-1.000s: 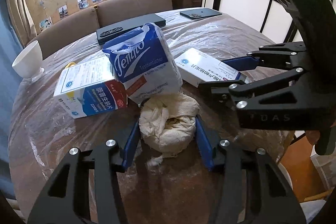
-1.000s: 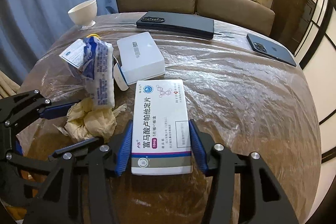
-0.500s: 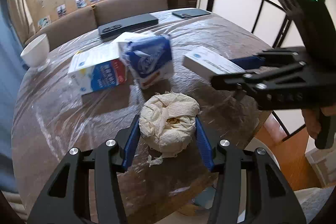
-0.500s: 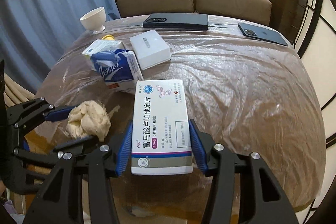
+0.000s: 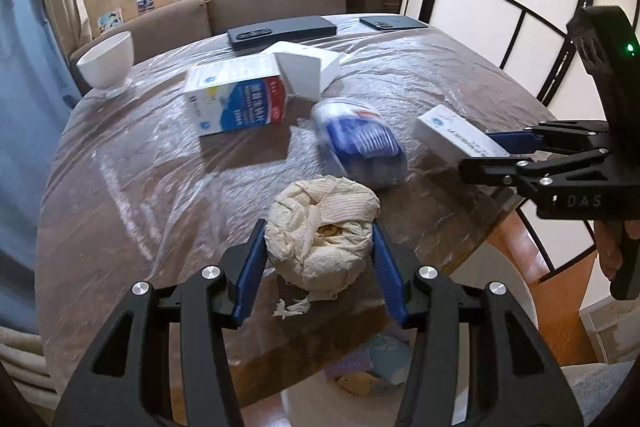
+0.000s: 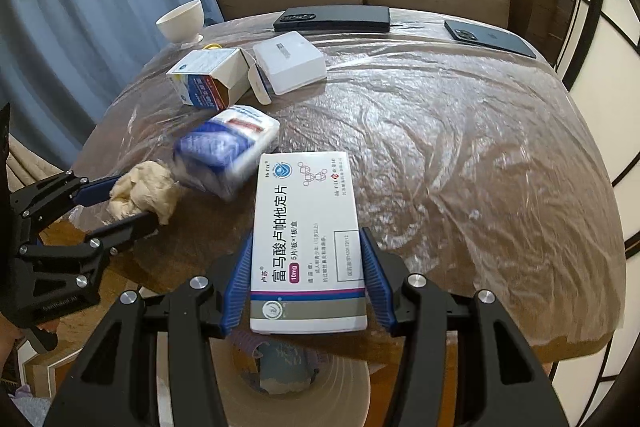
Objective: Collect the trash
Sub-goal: 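Carry the cloth bundle with the left tool while the right tool carries the medicine box to the bin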
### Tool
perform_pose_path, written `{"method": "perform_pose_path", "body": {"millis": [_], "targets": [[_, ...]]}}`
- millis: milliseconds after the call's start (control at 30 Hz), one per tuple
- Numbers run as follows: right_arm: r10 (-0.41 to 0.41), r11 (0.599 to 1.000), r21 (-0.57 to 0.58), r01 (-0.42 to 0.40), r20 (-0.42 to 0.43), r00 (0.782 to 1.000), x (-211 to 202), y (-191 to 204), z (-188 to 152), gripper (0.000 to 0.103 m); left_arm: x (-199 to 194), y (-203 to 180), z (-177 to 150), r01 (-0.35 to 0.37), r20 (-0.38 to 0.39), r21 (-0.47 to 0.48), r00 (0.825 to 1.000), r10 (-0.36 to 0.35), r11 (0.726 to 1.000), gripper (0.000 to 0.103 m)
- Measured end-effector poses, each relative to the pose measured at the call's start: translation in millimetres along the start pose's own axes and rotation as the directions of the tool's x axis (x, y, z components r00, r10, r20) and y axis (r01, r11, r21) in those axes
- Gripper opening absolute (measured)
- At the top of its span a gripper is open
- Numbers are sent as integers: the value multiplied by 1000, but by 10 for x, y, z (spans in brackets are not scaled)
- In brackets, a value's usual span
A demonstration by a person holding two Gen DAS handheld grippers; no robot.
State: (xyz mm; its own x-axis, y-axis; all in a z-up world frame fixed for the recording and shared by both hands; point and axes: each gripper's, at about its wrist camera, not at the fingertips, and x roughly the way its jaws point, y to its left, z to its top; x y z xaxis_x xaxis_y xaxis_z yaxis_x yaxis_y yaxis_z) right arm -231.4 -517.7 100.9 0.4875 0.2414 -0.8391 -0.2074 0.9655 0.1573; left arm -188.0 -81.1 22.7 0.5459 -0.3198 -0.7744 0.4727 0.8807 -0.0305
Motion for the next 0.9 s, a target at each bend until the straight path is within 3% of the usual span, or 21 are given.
{"method": "perform_pose_path", "body": {"millis": [367,900], "targets": [[6,1000,-10,-6,7,1000,-62,106,-82,50,-114,134,-90,-30,4,-39,1000,30,999,52],[22,998,-59,-22,8,1000,-243,307,-264,50,-267,20,-220,5,-14,-31,1000,-5,999,52]]}}
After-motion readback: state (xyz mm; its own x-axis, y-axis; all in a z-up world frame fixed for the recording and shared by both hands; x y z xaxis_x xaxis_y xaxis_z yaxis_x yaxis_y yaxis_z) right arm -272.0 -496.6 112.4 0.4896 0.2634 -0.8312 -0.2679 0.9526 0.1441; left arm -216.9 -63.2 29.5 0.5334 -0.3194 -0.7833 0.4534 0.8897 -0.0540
